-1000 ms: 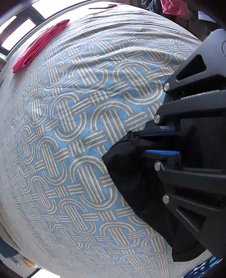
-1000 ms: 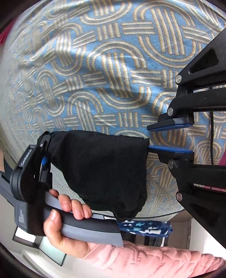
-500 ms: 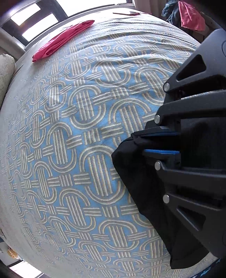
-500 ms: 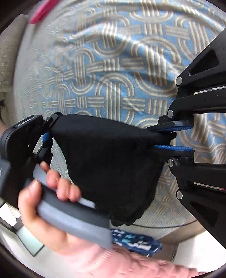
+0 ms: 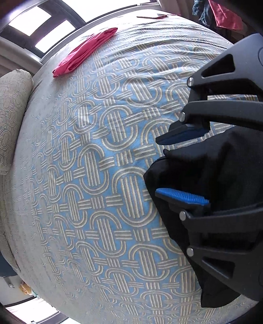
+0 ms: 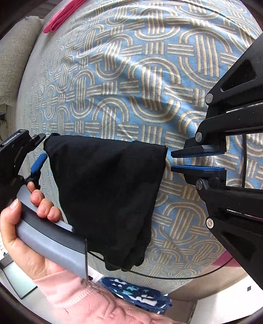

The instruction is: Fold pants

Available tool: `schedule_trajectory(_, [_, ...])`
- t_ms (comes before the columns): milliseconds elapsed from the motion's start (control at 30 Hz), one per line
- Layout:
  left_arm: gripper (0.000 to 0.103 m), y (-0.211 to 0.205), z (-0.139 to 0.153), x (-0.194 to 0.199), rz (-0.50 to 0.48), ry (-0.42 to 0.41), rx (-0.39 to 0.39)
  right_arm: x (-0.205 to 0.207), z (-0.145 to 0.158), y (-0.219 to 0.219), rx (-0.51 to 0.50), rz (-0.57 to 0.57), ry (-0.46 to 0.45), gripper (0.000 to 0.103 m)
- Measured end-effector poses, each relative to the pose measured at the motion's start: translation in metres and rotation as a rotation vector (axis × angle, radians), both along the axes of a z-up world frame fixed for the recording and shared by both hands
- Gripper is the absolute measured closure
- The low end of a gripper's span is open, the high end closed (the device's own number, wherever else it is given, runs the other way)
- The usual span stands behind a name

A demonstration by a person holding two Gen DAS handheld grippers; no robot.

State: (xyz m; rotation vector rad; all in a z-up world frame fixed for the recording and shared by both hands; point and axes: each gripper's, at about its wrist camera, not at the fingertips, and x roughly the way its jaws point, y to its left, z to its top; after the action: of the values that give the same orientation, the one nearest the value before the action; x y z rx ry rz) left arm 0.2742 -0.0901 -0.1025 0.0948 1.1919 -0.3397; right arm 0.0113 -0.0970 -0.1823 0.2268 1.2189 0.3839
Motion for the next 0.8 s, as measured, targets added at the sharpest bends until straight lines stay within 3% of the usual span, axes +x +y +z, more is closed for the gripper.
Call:
schedule_trajectory(100, [0.057, 0.006, 0.008, -0.011, -0.032, -0.018, 0.012, -0.002, 0.008, -0.003, 0.016, -0.027, -0.009, 0.097])
schedule_trajectory(233, [0.057, 0.019, 0.016, -0.036, -0.081, -0.044, 0.026, 0.004, 0.015, -0.020, 0.126, -0.082, -0.018, 0.097])
schedule_trajectory(367, [0.057, 0.057, 0.002, -0.079, -0.045, -0.018, -0.025, 0.023, 0.023, -0.014, 0.194, -0.067, -0.051, 0.096])
schedule_trajectory(433, [0.056, 0.081, -0.009, -0.102, -0.023, -0.015, -0.045, 0.034, 0.011, -0.004, 0.214, -0.025, 0.013, 0.096])
schedule_trajectory(500, [0.056, 0.109, -0.025, -0.120, 0.012, -0.010, -0.033, 0.036, -0.017, 0.005, 0.178, 0.002, 0.117, 0.098])
schedule_trajectory(533, [0.058, 0.127, -0.034, -0.129, 0.052, -0.003, -0.039, 0.032, -0.023, 0.003, 0.203, -0.007, 0.115, 0.098])
schedule_trajectory(600, [0.060, 0.147, -0.034, -0.145, 0.081, -0.046, -0.082, 0.021, -0.021, -0.001, 0.207, 0.015, 0.108, 0.098])
schedule_trajectory(667, [0.060, 0.153, -0.028, -0.155, 0.090, -0.084, -0.053, 0.007, -0.025, -0.002, 0.176, 0.050, 0.173, 0.097])
schedule_trajectory(733, [0.060, 0.152, -0.021, -0.160, 0.100, -0.105, -0.015, -0.002, -0.023, -0.003, 0.163, 0.068, 0.173, 0.097])
schedule_trajectory(800, [0.060, 0.152, -0.014, -0.166, 0.109, -0.108, -0.033, -0.006, -0.010, -0.004, 0.111, 0.083, 0.140, 0.096])
